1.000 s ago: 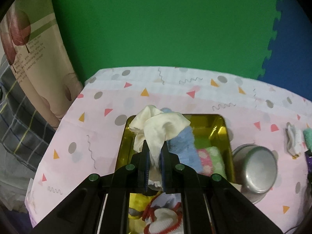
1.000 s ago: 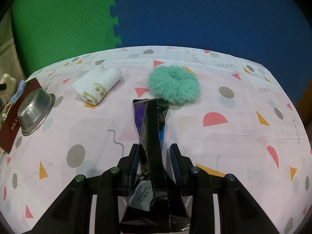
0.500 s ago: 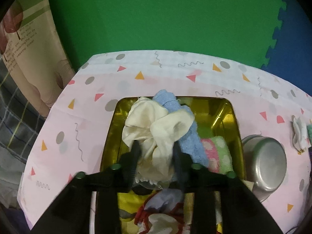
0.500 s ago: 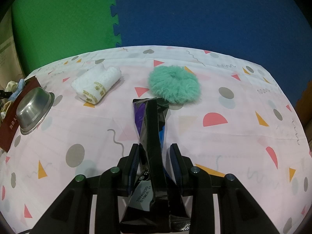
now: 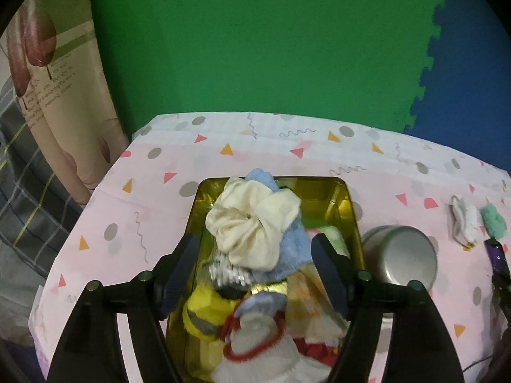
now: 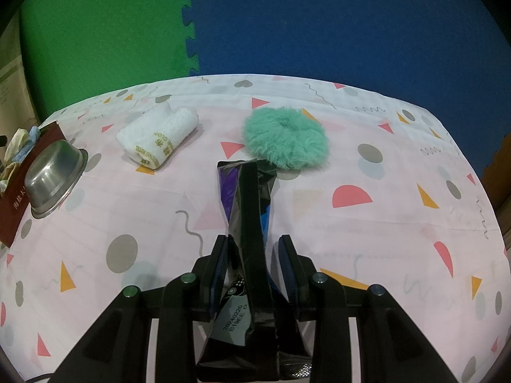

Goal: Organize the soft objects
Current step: 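Open the left tool to release the scrunchie and lift away, then carry the snack bag with the right tool over the gold tin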

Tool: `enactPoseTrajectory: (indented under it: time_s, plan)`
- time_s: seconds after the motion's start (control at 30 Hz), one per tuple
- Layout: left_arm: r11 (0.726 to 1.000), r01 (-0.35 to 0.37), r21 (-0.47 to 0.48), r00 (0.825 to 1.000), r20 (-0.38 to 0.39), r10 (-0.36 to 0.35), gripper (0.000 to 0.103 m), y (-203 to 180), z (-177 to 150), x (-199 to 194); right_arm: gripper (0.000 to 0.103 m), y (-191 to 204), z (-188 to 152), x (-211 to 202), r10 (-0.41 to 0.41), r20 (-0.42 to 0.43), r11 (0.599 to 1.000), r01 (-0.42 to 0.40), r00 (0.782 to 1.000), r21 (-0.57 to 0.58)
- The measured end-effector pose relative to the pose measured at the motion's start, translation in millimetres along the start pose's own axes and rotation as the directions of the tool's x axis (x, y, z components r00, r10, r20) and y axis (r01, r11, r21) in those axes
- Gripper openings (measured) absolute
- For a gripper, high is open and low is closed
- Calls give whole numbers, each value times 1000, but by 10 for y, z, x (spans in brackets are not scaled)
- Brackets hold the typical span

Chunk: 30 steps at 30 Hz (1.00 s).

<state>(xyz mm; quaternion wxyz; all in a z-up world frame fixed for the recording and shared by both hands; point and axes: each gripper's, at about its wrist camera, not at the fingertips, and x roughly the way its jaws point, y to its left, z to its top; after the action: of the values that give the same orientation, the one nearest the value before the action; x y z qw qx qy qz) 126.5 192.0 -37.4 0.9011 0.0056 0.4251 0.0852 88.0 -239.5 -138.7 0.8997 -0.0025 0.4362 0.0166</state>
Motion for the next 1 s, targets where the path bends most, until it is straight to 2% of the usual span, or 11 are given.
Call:
enactPoseTrajectory:
  time_s: [0.2,0.47,0.67,1.0]
  plan:
    - [1000,-11,-2,1000,29,11,71,-40,-200,-217,33,5,5,4,-7,-1,1000,7,1000,-8]
    - [995,-81,-52,993,84,86,72,-16,-490,-399,33,12,8,0,-11,-2,1000,11,1000,-11]
    - [988,-95,-118,991,78,105,72,104,-664,-405,33,2,11,-3,-11,-2,1000,11,1000,-11]
    - [977,-135,-164,988,52,145,74,353,-1018,-411,33,-2,9,-6,-12,-1,1000,12,1000,-11]
